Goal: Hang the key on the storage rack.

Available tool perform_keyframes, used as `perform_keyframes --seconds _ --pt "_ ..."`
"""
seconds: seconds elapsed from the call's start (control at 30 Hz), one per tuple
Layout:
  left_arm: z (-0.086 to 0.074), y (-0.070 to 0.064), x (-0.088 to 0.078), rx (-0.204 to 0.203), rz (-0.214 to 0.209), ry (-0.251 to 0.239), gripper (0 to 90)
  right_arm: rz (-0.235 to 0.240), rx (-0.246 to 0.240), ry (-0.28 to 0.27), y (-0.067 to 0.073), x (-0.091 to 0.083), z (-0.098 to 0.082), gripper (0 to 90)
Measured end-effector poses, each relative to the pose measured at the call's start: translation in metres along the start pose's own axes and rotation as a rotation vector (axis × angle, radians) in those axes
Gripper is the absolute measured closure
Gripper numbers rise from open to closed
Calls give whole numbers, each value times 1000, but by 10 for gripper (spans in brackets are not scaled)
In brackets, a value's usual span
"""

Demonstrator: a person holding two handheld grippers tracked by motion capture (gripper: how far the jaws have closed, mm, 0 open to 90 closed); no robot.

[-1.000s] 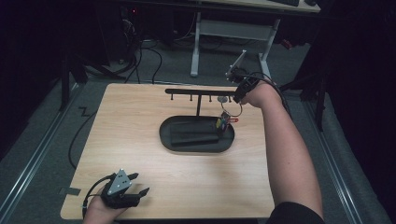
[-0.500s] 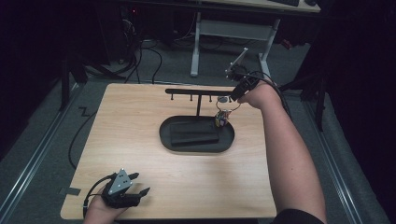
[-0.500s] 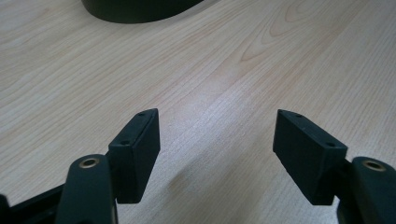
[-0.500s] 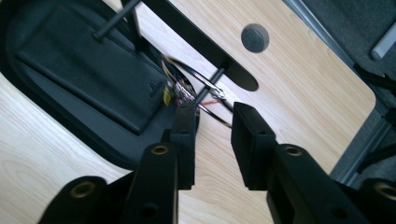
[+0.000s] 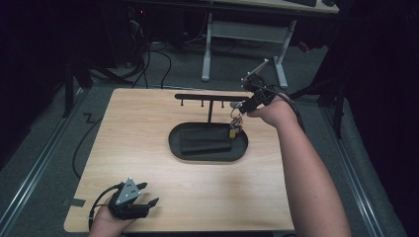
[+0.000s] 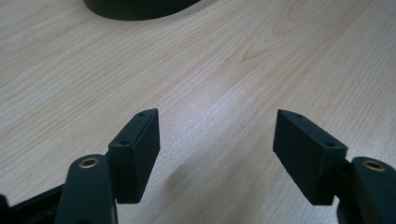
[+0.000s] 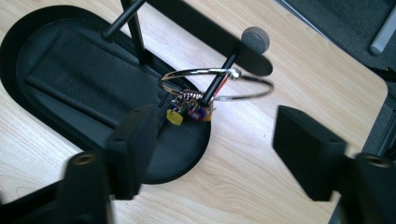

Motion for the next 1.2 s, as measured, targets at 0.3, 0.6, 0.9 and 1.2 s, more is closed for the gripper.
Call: perform_keyframes --seconds 0.3,0.6,0.9,1.2 --pt "-1 2 0 -6 -2 -3 325 25 29 -51 13 8 -30 211" --pt "0 -1 2 -2 -11 -4 325 29 38 -161 34 11 -85 159" --pt "2 -5 3 -2 -17 -9 325 -6 25 -248 57 15 -133 140" --pt "3 -7 4 4 -24 -16 325 -11 39 -361 70 26 -177 143"
Point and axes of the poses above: each handheld gripper's, and its own axes: x roughly forward along the jaws, z roughly out of its top, y roughly to its left, the point moved 5 cm from there along x, roughly forward along the jaws, and after that the axes turned 3 degrees about -x, right-handed, at the moved point
